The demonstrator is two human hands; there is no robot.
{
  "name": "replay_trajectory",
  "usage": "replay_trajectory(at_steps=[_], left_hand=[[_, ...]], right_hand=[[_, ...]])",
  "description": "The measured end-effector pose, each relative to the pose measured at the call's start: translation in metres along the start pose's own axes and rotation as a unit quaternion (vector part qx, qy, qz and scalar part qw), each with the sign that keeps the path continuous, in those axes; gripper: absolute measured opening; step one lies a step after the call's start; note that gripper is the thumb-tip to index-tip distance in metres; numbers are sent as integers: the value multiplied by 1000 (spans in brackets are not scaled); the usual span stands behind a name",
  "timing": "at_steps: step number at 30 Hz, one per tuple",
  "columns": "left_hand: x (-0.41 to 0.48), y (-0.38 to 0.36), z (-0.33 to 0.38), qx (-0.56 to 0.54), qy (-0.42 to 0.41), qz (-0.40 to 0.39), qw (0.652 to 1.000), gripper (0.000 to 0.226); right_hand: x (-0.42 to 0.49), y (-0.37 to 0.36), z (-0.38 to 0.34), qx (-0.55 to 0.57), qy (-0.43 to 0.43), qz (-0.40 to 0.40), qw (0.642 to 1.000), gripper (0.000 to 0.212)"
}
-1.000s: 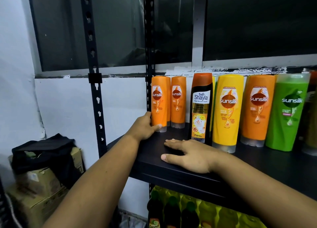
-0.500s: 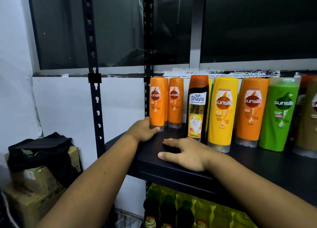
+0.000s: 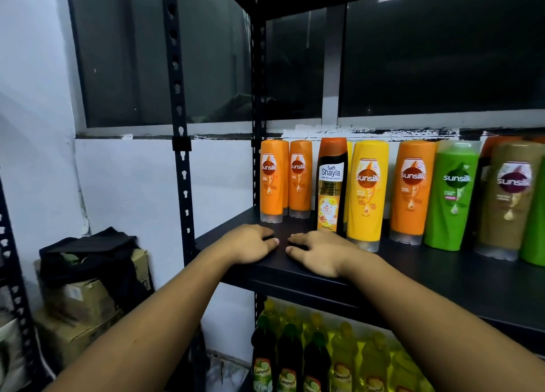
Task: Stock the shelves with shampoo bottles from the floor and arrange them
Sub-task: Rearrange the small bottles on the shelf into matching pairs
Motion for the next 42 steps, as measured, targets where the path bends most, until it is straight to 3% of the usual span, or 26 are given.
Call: replay_trajectory(at_steps=[7, 16, 21, 27, 33, 37, 42], left_hand=[[-21, -4, 18, 1, -58, -52, 997, 57], [-7, -19, 81, -5, -121, -62, 991, 65], [9, -18, 84, -12, -70, -54, 996, 89], [14, -25, 78, -45, -52, -35, 997, 96], [12, -25, 76, -53, -39, -20, 998, 91], [11, -25, 76, -58, -34, -21, 998, 92], [11, -24, 76, -61, -38, -21, 997, 92]], right_hand=[[-48, 6, 16, -3, 46, -20, 999, 55], [-122, 33, 76, -15, -24, 41, 999, 46], [-130, 61, 104, 6, -81, 207, 975, 38], [-101, 114, 114, -10, -104, 389, 915, 53], [-69, 148, 115, -72, -129, 350, 925, 79], [-64, 155, 116, -114, -171, 328, 922, 68], [-67, 153, 108, -152, -158, 357, 908, 54]])
Point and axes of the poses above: each hand's wrist, its own x-axis towards the middle knuckle, its own y-axis out of the back of the hand, z = x × y, the point moved 1 cm from there along x, towards the middle knuckle, and after that the axes turned 2 degrees about -z, right-handed, at the moved point
